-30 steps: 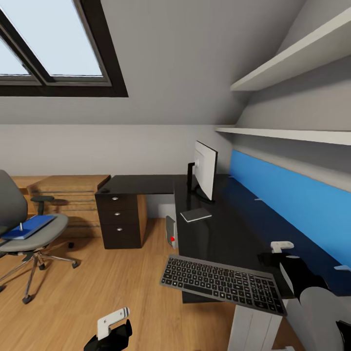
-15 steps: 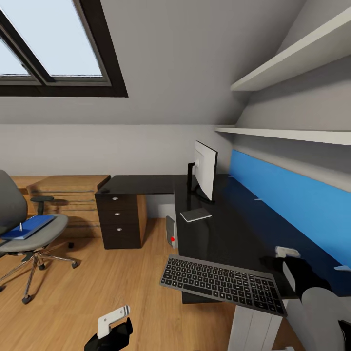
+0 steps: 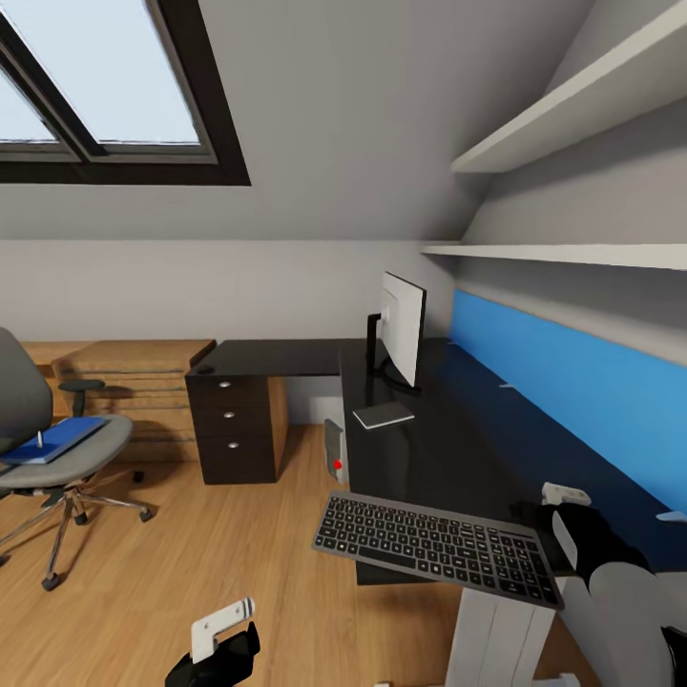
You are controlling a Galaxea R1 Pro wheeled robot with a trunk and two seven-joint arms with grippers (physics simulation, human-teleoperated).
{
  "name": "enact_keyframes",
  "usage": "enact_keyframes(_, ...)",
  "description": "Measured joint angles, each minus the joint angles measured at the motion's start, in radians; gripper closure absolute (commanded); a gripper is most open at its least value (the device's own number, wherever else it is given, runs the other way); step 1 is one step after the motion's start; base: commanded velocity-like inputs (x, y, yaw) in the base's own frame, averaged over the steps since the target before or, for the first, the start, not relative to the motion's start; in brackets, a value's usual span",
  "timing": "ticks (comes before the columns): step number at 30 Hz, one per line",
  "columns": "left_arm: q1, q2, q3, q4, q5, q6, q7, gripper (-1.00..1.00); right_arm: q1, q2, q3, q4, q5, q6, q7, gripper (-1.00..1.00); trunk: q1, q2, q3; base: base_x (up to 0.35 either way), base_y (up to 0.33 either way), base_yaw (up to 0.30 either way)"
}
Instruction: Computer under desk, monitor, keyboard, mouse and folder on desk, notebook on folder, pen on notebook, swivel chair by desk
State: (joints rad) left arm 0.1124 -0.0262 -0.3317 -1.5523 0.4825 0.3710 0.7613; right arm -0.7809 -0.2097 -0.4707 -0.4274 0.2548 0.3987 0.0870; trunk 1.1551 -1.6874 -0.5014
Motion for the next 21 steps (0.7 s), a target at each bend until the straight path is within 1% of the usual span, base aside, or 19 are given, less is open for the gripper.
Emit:
enact_keyframes(2,0.000,0.000,0.000,0.000,0.000,0.000,0.000,-1.00,0.000,0.000,0.000,-0.008,0.001,0.000,0.001,-1.00,0.008,-0.014,-0.006,0.000,0.000,0.000)
enact_keyframes(14,0.000,0.002,0.000,0.009,0.000,0.002,-0.007,-1.00,0.000,0.000,0.001,-0.008,0.001,-0.002,0.001,-1.00,0.008,-0.014,-0.006,-0.002,0.000,0.000)
enact_keyframes(21,0.000,0.003,-0.001,0.011,0.001,0.002,-0.008,-1.00,0.000,0.000,0.002,-0.008,-0.006,-0.005,0.004,-1.00,0.008,-0.014,-0.006,-0.147,0.000,0.000)
